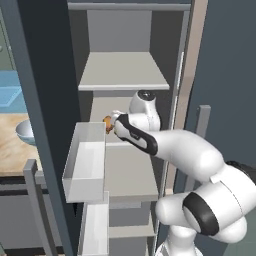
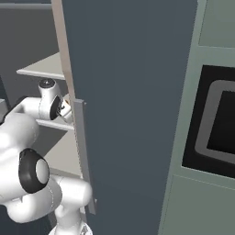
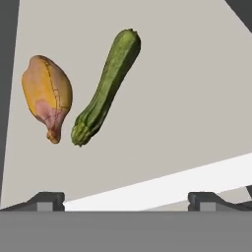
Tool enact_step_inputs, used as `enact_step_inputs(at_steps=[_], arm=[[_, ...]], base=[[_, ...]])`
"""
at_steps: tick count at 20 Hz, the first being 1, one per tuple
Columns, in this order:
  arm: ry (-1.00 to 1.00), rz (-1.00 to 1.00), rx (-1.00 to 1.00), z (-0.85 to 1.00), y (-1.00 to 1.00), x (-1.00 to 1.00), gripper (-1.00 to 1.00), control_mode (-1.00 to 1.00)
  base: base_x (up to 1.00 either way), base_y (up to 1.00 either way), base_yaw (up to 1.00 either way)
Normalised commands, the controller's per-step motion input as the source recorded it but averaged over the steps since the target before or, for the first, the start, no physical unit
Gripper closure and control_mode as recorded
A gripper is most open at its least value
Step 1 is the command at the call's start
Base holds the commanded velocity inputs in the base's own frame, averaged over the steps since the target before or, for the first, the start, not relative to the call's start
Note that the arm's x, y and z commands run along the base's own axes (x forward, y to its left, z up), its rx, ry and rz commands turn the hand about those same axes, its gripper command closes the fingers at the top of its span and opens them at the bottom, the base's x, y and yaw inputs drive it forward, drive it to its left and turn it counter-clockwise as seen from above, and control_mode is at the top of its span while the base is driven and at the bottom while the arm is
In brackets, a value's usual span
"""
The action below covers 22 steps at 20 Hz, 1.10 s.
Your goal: Take the squash, garlic, and chicken drumstick from the freezer and place them in the bowl on the counter.
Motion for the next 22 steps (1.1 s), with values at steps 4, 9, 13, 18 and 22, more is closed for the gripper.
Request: enact_step_inputs(at_steps=[4,9,13,18,22], arm=[[0.00,0.00,0.00,0.00,0.03,0.13,-1.00,-1.00],[0.00,0.00,0.00,-0.07,0.03,0.14,-1.00,-1.00],[0.00,0.00,0.00,-0.13,0.00,0.08,-1.00,-1.00],[0.00,0.00,0.00,-0.04,0.00,0.13,-1.00,-1.00],[0.00,0.00,0.00,-0.02,0.00,0.18,-1.00,-1.00]], base=[[0.00,0.00,0.00],[0.00,0.00,0.00],[0.00,0.00,0.00],[0.00,0.00,0.00],[0.00,0.00,0.00]])
